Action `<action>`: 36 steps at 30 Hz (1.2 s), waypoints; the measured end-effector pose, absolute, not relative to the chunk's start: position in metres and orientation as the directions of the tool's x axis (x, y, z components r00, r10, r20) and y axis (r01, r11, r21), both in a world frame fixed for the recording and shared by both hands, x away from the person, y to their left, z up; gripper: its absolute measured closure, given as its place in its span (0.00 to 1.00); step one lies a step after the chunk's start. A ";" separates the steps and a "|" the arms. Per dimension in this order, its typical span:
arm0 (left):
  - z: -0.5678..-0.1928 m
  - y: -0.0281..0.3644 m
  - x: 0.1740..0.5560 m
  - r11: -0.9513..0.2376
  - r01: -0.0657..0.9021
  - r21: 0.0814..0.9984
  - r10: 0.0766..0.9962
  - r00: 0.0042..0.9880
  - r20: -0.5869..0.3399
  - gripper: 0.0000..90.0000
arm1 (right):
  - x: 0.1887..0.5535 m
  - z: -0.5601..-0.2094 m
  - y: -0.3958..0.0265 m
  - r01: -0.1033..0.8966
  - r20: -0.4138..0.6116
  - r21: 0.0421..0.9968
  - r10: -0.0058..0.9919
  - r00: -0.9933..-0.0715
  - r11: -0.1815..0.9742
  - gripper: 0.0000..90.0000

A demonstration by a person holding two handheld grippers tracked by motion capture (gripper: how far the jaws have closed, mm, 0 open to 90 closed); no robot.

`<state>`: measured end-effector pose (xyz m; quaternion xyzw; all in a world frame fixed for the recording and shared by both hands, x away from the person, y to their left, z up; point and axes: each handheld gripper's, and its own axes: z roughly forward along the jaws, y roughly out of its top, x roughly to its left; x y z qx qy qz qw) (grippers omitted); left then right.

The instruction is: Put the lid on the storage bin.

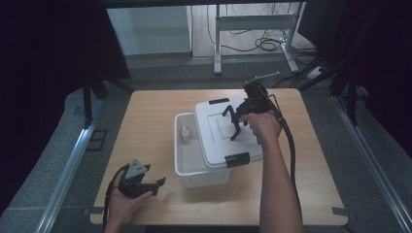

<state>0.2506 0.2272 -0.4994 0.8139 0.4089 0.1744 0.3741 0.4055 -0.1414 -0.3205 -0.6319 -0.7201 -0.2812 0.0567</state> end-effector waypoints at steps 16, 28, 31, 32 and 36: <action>-0.498 0.229 0.249 -0.377 0.532 0.758 0.795 0.605 -0.029 0.25 | 0.402 -0.331 -0.099 0.951 0.467 0.306 0.866 -0.180 0.033 0.95; -0.495 0.235 0.247 -0.355 0.529 0.771 0.802 0.596 -0.040 0.25 | 0.397 -0.335 -0.075 0.955 0.463 0.297 0.871 -0.166 0.024 0.95; -0.496 0.235 0.248 -0.358 0.531 0.768 0.802 0.597 -0.039 0.25 | 0.398 -0.338 -0.072 0.955 0.463 0.296 0.871 -0.165 0.023 0.95; -0.496 0.235 0.248 -0.358 0.531 0.768 0.802 0.597 -0.039 0.25 | 0.398 -0.338 -0.072 0.955 0.463 0.296 0.871 -0.165 0.023 0.95; -0.496 0.235 0.248 -0.358 0.531 0.768 0.801 0.598 -0.040 0.25 | 0.398 -0.341 -0.066 0.953 0.459 0.302 0.875 -0.154 0.010 0.95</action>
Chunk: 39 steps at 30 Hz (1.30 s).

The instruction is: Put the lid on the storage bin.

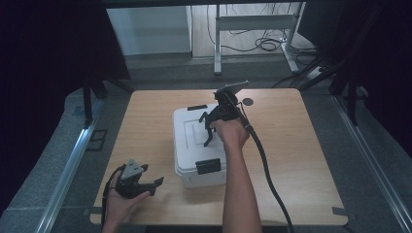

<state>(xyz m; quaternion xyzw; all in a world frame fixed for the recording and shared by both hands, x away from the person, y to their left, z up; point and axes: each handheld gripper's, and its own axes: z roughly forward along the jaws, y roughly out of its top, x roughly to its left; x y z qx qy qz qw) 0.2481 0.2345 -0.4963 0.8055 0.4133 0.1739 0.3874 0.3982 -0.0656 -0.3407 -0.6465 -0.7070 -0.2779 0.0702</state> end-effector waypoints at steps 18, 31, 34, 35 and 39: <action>-0.496 0.236 0.248 -0.353 0.532 0.770 0.802 0.595 -0.043 0.25 | 0.394 -0.349 -0.064 0.954 0.481 0.300 0.866 -0.138 -0.014 0.94; -0.496 0.236 0.248 -0.356 0.532 0.769 0.802 0.596 -0.041 0.25 | 0.392 -0.346 -0.067 0.952 0.473 0.305 0.868 -0.151 -0.001 0.93; -0.496 0.236 0.248 -0.355 0.532 0.769 0.802 0.595 -0.042 0.25 | 0.392 -0.348 -0.070 0.953 0.490 0.302 0.860 -0.145 -0.011 0.93; -0.496 0.236 0.248 -0.355 0.532 0.769 0.802 0.595 -0.042 0.25 | 0.392 -0.348 -0.070 0.953 0.490 0.302 0.860 -0.145 -0.011 0.93; -0.496 0.236 0.248 -0.354 0.532 0.769 0.803 0.595 -0.042 0.25 | 0.392 -0.345 -0.077 0.950 0.491 0.311 0.859 -0.144 -0.019 0.90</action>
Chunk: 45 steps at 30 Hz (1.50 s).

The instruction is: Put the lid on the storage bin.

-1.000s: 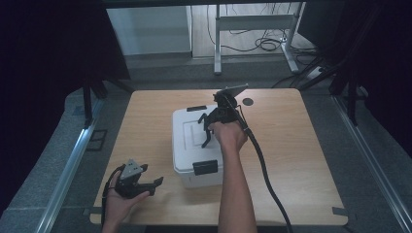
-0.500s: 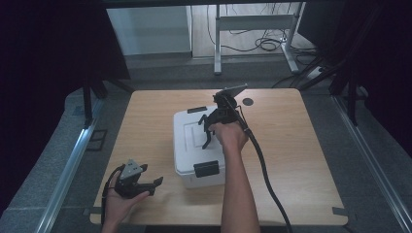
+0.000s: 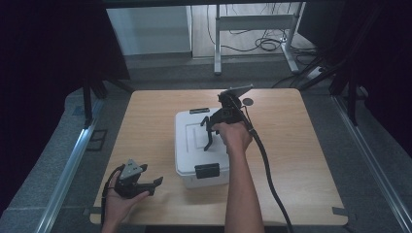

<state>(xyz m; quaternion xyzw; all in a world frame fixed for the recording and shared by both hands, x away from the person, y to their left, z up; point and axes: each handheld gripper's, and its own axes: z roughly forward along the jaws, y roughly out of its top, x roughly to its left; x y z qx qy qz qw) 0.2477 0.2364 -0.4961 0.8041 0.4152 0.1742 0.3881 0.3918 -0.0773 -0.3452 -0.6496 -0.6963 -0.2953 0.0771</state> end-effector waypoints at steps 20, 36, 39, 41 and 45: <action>-0.498 0.233 0.249 -0.374 0.535 0.758 0.802 0.597 -0.025 0.25 | 0.394 -0.340 -0.104 0.935 0.515 0.353 0.828 -0.223 0.032 0.82; -0.501 0.235 0.249 -0.376 0.545 0.749 0.811 0.584 -0.018 0.25 | 0.392 -0.350 -0.146 0.902 0.528 0.425 0.788 -0.316 0.078 0.77; -0.502 0.234 0.248 -0.377 0.546 0.748 0.814 0.581 -0.015 0.25 | 0.389 -0.350 -0.157 0.886 0.526 0.454 0.775 -0.349 0.091 0.76; -0.502 0.234 0.247 -0.379 0.548 0.746 0.815 0.579 -0.012 0.25 | 0.387 -0.351 -0.164 0.876 0.525 0.473 0.768 -0.368 0.096 0.75; -0.503 0.233 0.246 -0.383 0.549 0.743 0.816 0.578 -0.007 0.25 | 0.383 -0.354 -0.178 0.864 0.523 0.494 0.762 -0.381 0.093 0.74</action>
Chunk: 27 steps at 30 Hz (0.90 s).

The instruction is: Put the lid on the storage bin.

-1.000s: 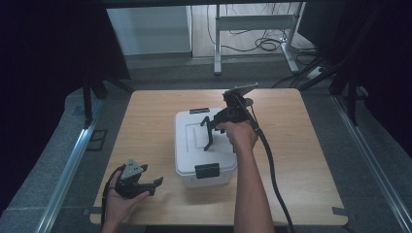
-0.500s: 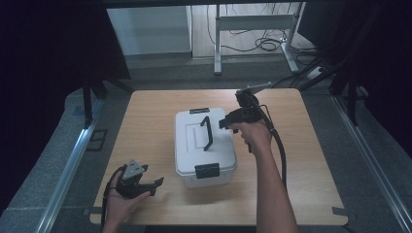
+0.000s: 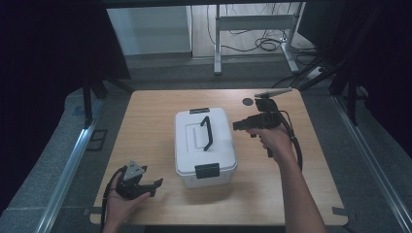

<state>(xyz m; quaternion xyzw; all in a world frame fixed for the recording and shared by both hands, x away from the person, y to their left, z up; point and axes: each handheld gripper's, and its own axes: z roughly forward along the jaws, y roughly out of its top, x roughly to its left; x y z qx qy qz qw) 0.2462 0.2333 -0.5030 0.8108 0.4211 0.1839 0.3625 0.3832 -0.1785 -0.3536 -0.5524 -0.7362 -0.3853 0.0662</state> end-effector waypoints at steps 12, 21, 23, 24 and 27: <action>-0.506 0.235 0.243 -0.386 0.557 0.736 0.823 0.567 0.003 0.25 | 0.361 -0.394 -0.245 0.789 0.470 0.608 0.760 -0.448 0.089 0.64; -0.508 0.231 0.242 -0.398 0.561 0.726 0.823 0.569 0.012 0.25 | 0.348 -0.438 -0.277 0.763 0.480 0.646 0.763 -0.432 0.025 0.62; -0.508 0.231 0.242 -0.398 0.561 0.726 0.822 0.569 0.011 0.25 | 0.347 -0.443 -0.279 0.765 0.473 0.644 0.770 -0.428 0.030 0.61; -0.508 0.231 0.242 -0.397 0.561 0.726 0.822 0.569 0.011 0.25 | 0.346 -0.446 -0.280 0.763 0.473 0.645 0.771 -0.427 0.027 0.61; -0.508 0.231 0.242 -0.397 0.561 0.727 0.822 0.569 0.010 0.25 | 0.344 -0.450 -0.281 0.761 0.470 0.648 0.772 -0.428 0.027 0.61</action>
